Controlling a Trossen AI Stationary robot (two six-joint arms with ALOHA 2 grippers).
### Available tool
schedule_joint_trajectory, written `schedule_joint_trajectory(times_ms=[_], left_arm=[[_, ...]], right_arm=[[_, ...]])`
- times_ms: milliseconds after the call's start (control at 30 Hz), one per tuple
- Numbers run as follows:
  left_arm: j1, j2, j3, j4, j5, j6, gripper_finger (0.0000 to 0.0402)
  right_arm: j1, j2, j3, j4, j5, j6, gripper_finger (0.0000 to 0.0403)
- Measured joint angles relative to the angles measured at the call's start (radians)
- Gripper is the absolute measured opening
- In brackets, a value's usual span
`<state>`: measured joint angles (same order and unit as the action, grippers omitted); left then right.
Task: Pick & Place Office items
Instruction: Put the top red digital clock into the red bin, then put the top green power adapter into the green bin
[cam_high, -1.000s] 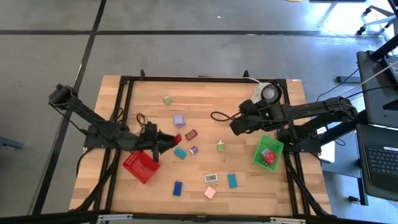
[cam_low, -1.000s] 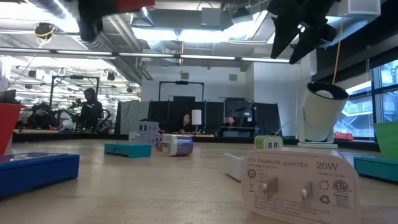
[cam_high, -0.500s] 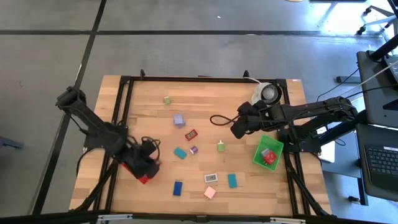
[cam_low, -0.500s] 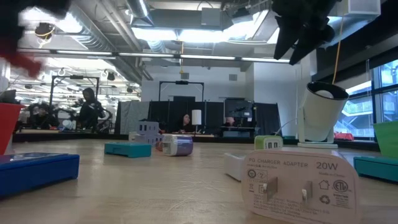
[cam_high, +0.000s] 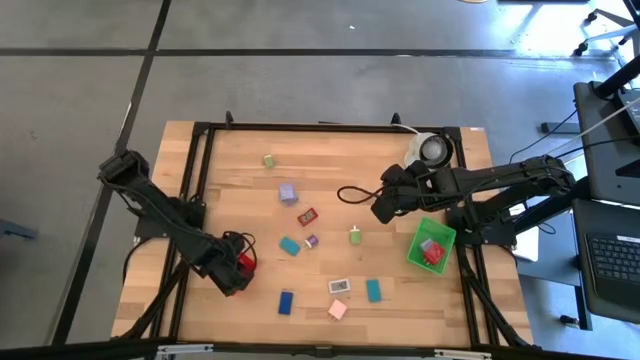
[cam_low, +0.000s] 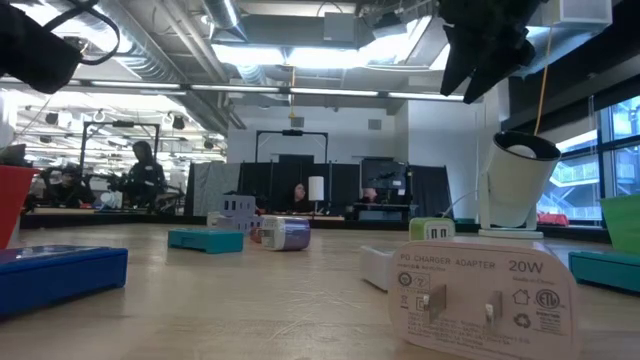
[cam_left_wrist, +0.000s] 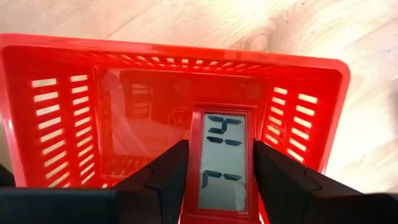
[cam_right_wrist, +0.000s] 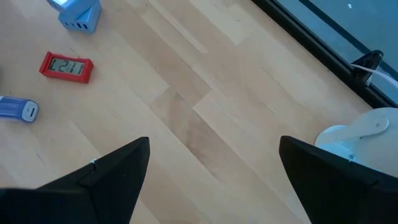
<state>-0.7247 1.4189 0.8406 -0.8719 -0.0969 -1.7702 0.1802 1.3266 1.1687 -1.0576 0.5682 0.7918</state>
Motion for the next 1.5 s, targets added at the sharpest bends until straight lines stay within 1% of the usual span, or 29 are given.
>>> schedule_joint_trajectory(times_ms=[233, 333, 500, 667, 733, 867, 967, 1100, 1167, 1300, 1367, 1433, 1500], left_arm=[[0.030, 0.000, 0.000, -0.002, 0.061, 0.003, 0.0207], [0.050, -0.008, 0.000, -0.019, 0.114, 0.012, 0.0226], [0.113, -0.056, 0.000, -0.024, 0.236, 0.133, 0.0243], [0.212, -0.122, 0.000, -0.023, 0.240, 0.210, 0.0240], [0.261, -0.149, 0.000, -0.023, 0.212, 0.237, 0.0240], [0.377, -0.208, 0.000, -0.023, 0.092, 0.311, 0.0240], [0.475, -0.243, 0.000, -0.022, -0.044, 0.419, 0.0240], [0.623, -0.256, 0.000, -0.019, -0.269, 0.572, 0.0240], [0.711, -0.256, 0.000, -0.019, -0.331, 0.618, 0.0240], [0.886, -0.227, 0.000, 0.001, -0.391, 0.657, 0.0240], [0.966, -0.200, 0.000, 0.049, -0.402, 0.659, 0.0240], [1.034, -0.165, 0.000, 0.111, -0.387, 0.675, 0.0240], [1.094, -0.124, 0.000, 0.205, -0.344, 0.711, 0.0240]], right_arm=[[0.000, 0.000, 0.000, 0.000, 0.000, -0.006, 0.0362], [0.000, 0.000, 0.000, 0.000, 0.000, -0.022, 0.0362], [-0.008, 0.000, 0.000, 0.016, 0.000, -0.044, 0.0362], [-0.026, 0.000, 0.000, 0.051, 0.000, -0.079, 0.0362], [-0.035, 0.000, 0.000, 0.062, 0.000, -0.092, 0.0362], [-0.056, 0.000, 0.000, 0.085, 0.000, -0.113, 0.0362], [-0.075, 0.000, 0.000, 0.092, 0.000, -0.124, 0.0362], [-0.105, 0.000, 0.000, 0.105, 0.000, -0.123, 0.0362], [-0.125, 0.000, 0.000, 0.113, 0.000, -0.124, 0.0362], [-0.170, 0.000, 0.000, 0.149, 0.000, -0.125, 0.0361], [-0.191, 0.000, 0.000, 0.178, 0.000, -0.126, 0.0361], [-0.211, 0.000, 0.000, 0.208, 0.000, -0.126, 0.0361], [-0.234, 0.000, 0.000, 0.242, 0.000, -0.126, 0.0361]])
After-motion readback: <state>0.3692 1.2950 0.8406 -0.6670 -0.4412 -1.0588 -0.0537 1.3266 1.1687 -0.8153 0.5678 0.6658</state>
